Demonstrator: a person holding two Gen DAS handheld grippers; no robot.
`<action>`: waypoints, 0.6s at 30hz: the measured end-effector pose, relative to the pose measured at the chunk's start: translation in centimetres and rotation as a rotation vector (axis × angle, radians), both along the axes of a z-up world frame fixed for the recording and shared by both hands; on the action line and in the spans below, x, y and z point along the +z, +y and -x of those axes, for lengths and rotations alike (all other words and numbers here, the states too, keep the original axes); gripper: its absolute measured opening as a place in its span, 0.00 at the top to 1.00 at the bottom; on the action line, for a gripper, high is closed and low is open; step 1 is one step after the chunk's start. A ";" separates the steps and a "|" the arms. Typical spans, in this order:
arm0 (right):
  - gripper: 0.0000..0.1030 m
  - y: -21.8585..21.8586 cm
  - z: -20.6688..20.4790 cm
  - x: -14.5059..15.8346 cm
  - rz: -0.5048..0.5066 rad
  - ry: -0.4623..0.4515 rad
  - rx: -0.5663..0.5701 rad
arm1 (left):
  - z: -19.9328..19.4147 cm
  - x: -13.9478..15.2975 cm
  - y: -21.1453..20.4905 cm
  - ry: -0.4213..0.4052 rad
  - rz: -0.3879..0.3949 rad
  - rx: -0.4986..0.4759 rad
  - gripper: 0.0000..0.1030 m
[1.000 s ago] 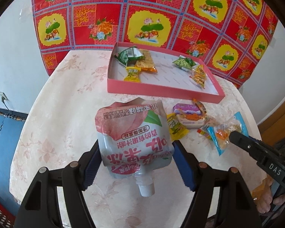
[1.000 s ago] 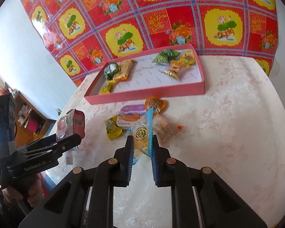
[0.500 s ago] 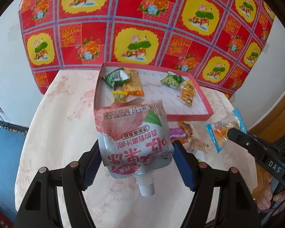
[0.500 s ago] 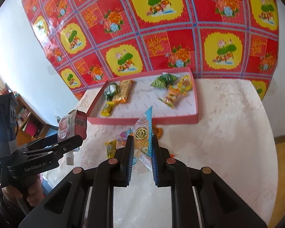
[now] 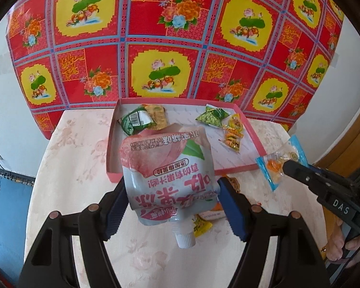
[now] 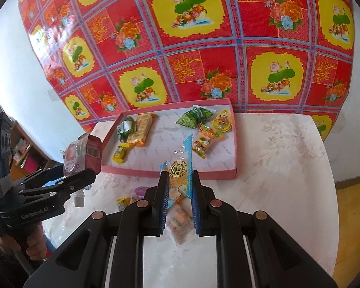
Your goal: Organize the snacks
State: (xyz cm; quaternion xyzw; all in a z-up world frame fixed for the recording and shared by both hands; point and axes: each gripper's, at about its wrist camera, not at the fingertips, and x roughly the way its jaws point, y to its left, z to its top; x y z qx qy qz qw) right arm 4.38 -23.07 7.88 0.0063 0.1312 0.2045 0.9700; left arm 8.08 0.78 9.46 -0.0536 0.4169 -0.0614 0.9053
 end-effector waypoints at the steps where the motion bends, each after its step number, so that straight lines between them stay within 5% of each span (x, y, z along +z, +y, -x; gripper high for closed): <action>1: 0.83 -0.1 -0.3 0.1 -0.001 0.002 -0.003 | 0.0 0.0 0.0 -0.001 -0.001 0.000 0.27; 18: 0.83 -0.5 -4.4 1.5 -0.013 0.014 -0.035 | -5.0 -1.2 0.3 -0.022 -0.013 -0.004 0.27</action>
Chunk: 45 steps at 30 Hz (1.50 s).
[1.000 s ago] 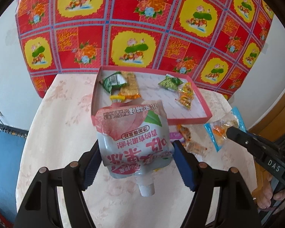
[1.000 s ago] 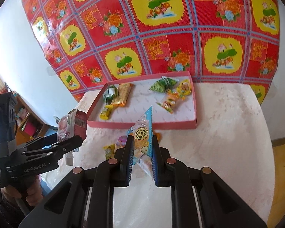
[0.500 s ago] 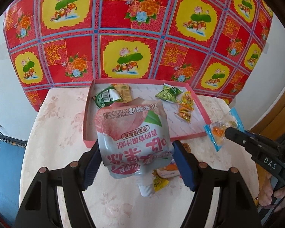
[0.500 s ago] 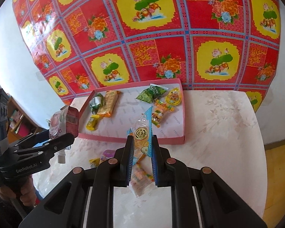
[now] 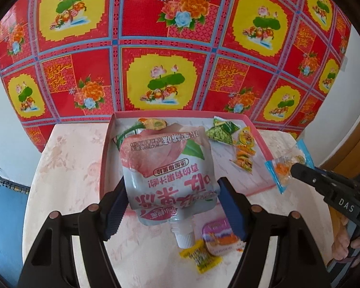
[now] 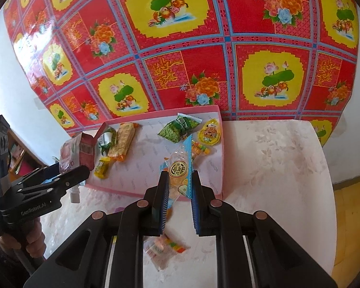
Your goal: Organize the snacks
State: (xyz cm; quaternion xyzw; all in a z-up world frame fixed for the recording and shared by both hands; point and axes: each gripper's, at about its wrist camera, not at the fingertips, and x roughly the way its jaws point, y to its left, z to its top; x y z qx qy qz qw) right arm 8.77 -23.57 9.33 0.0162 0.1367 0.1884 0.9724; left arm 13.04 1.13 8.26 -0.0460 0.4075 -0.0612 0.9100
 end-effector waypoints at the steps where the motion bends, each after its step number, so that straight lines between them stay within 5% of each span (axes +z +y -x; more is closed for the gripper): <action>1: 0.83 0.0 -0.3 0.1 0.002 0.001 -0.002 | -0.3 -0.1 0.0 0.000 -0.004 0.000 0.27; 45: 0.83 1.2 -8.4 -1.4 0.001 0.116 0.040 | -7.0 -5.3 -0.4 0.068 -0.071 0.000 0.28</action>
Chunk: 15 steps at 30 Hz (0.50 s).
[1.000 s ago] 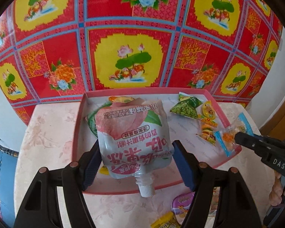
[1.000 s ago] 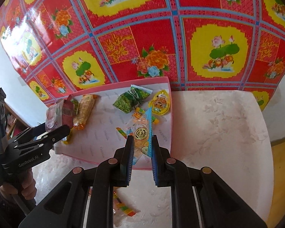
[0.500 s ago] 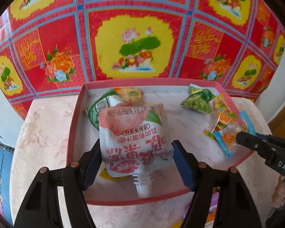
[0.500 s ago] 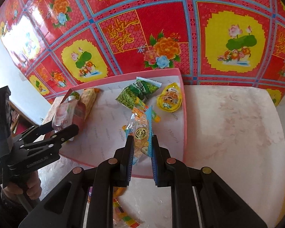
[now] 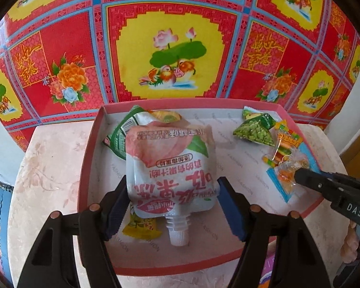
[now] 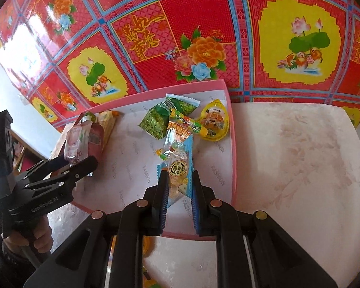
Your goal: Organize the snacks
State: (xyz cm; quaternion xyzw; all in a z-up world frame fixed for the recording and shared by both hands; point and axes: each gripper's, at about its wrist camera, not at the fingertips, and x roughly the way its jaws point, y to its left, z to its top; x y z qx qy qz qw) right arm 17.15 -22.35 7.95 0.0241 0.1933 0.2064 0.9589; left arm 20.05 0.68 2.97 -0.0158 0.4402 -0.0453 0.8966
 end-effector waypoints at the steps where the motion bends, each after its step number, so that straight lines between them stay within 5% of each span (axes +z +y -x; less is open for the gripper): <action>1: 0.82 0.0 -0.1 0.0 -0.001 0.000 -0.001 | 0.0 0.0 0.0 0.001 -0.003 -0.002 0.28; 15: 0.82 0.0 -0.6 -0.1 -0.005 -0.001 -0.010 | -0.3 -0.5 -0.2 0.018 -0.022 -0.010 0.28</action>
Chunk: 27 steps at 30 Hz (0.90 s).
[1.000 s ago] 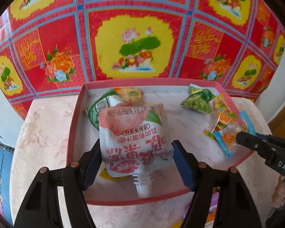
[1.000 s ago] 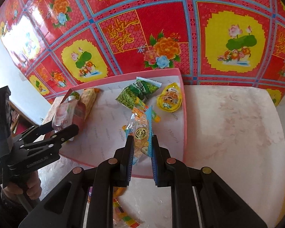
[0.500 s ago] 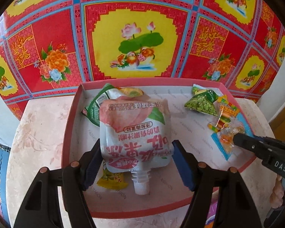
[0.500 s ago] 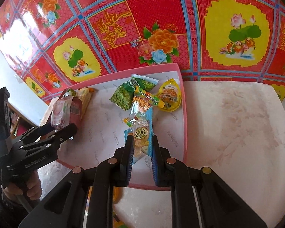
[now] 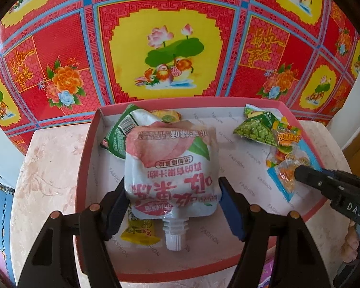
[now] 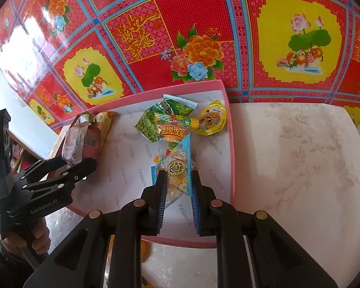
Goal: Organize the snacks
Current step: 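Open the left tool to drop the pouch while the right tool releases the candy bag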
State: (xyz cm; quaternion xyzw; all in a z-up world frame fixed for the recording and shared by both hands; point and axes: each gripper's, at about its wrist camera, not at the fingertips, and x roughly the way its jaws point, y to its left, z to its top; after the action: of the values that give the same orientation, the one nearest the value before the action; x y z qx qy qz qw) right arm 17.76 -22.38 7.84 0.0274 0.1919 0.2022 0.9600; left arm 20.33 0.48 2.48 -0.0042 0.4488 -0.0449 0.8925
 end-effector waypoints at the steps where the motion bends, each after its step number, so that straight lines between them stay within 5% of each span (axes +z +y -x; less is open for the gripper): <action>1: 0.82 0.0 0.0 0.0 0.002 -0.001 0.000 | 0.0 0.0 0.0 0.002 0.005 0.003 0.28; 9: 0.71 0.6 0.3 0.0 0.020 -0.003 0.012 | 0.4 0.7 0.8 0.023 0.054 0.026 0.27; 16: 0.45 1.3 2.1 -0.2 0.040 -0.076 0.012 | 1.2 2.0 1.4 0.015 0.060 0.051 0.22; 27: 0.44 0.3 4.3 0.7 0.002 -0.116 0.003 | 2.9 4.8 1.6 -0.019 0.065 0.038 0.20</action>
State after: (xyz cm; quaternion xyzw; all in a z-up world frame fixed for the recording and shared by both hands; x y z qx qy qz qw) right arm 13.49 -22.13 8.55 0.0143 0.1360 0.2045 0.9693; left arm 17.47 2.06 7.28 -0.0412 0.4385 -0.0423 0.8968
